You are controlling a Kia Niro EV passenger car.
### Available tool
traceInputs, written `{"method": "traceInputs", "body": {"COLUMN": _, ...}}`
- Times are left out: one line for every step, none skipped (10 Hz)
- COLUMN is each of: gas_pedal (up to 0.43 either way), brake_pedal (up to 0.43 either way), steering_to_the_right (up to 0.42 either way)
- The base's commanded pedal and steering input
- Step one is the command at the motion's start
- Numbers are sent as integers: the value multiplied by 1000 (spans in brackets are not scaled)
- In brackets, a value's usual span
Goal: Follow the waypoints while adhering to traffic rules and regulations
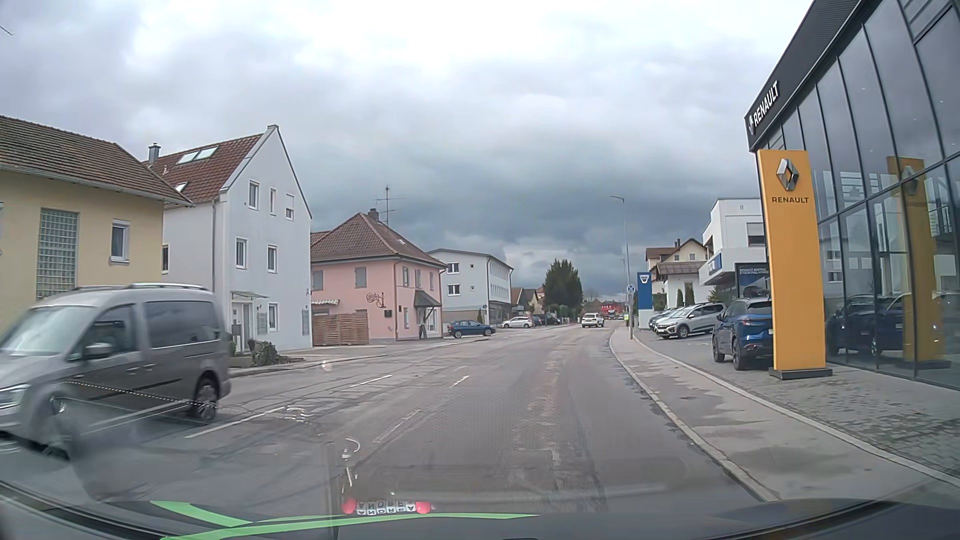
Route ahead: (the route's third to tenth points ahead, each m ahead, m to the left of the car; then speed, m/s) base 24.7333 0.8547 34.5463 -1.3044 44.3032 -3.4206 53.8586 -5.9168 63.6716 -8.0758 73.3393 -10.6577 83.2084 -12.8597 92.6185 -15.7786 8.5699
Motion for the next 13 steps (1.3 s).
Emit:
{"method": "traceInputs", "body": {"gas_pedal": 240, "brake_pedal": 0, "steering_to_the_right": 53}}
{"method": "traceInputs", "body": {"gas_pedal": 240, "brake_pedal": 0, "steering_to_the_right": 54}}
{"method": "traceInputs", "body": {"gas_pedal": 240, "brake_pedal": 0, "steering_to_the_right": 54}}
{"method": "traceInputs", "body": {"gas_pedal": 240, "brake_pedal": 0, "steering_to_the_right": 54}}
{"method": "traceInputs", "body": {"gas_pedal": 240, "brake_pedal": 0, "steering_to_the_right": 54}}
{"method": "traceInputs", "body": {"gas_pedal": 240, "brake_pedal": 0, "steering_to_the_right": 54}}
{"method": "traceInputs", "body": {"gas_pedal": 240, "brake_pedal": 0, "steering_to_the_right": 54}}
{"method": "traceInputs", "body": {"gas_pedal": 240, "brake_pedal": 0, "steering_to_the_right": 53}}
{"method": "traceInputs", "body": {"gas_pedal": 240, "brake_pedal": 0, "steering_to_the_right": 52}}
{"method": "traceInputs", "body": {"gas_pedal": 240, "brake_pedal": 0, "steering_to_the_right": 52}}
{"method": "traceInputs", "body": {"gas_pedal": 240, "brake_pedal": 0, "steering_to_the_right": 49}}
{"method": "traceInputs", "body": {"gas_pedal": 240, "brake_pedal": 0, "steering_to_the_right": 41}}
{"method": "traceInputs", "body": {"gas_pedal": 240, "brake_pedal": 0, "steering_to_the_right": 37}}
